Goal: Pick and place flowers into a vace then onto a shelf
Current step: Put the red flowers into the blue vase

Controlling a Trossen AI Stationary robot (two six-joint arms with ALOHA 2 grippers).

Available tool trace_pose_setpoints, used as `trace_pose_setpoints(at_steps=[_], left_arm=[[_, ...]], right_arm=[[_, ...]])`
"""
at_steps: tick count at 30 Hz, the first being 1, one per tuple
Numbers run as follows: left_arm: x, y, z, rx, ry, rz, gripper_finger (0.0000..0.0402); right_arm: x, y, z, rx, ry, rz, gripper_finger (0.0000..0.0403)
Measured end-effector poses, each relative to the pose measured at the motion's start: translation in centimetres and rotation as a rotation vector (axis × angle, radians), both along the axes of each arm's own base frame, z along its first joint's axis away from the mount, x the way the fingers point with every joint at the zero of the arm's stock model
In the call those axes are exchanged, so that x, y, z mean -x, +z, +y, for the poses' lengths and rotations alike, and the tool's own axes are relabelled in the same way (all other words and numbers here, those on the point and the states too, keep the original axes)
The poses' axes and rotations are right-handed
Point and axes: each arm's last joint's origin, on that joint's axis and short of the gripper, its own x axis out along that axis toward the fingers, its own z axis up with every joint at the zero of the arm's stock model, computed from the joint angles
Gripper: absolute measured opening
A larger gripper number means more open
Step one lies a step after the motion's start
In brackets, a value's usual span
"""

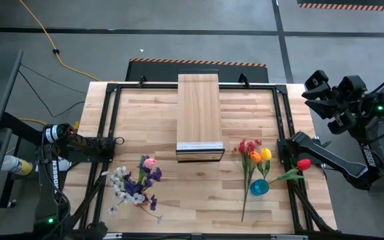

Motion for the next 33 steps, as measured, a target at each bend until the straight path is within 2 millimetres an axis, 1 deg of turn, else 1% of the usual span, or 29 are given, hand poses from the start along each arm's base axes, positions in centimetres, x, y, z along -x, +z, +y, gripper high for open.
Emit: trace_pose_setpoints(at_steps=[4,7,10,13,18,22,24,27,33], left_arm=[[-0.2,1.6,-0.4,0.035,0.023,-0.129,0.0133],[-0.8,3.7,-0.1,0.042,0.061,-0.243,0.0133],[-1.3,5.6,0.1,-0.046,0.055,-0.351,0.0134],[-2.3,8.4,0.8,-0.136,0.04,-0.449,0.0133],[-4.0,13.4,2.6,-0.28,0.005,-0.626,0.0133],[-5.0,16.7,4.3,-0.356,-0.046,-0.73,0.0133],[-5.4,18.0,5.3,-0.399,-0.064,-0.758,0.0134],[-6.3,19.6,7.0,-0.441,-0.043,-0.768,0.0134],[-8.4,21.8,10.6,-0.521,0.03,-0.741,0.0133]], right_arm=[[0.0,0.0,0.0,0.002,-0.002,0.0,0.0114],[0.0,0.0,0.0,0.003,-0.002,-0.001,0.0114],[0.0,0.0,0.0,0.003,-0.006,-0.004,0.0114],[0.0,0.1,0.0,0.007,-0.006,-0.008,0.0114],[0.0,0.1,0.0,0.025,-0.009,-0.008,0.0114],[0.0,0.0,0.0,0.034,-0.008,-0.007,0.0114],[0.0,0.0,0.0,0.034,-0.008,-0.007,0.0114],[-0.1,0.0,0.0,0.037,0.007,0.003,0.0114],[-0.7,-0.1,-0.8,0.078,0.031,0.033,0.0114]])
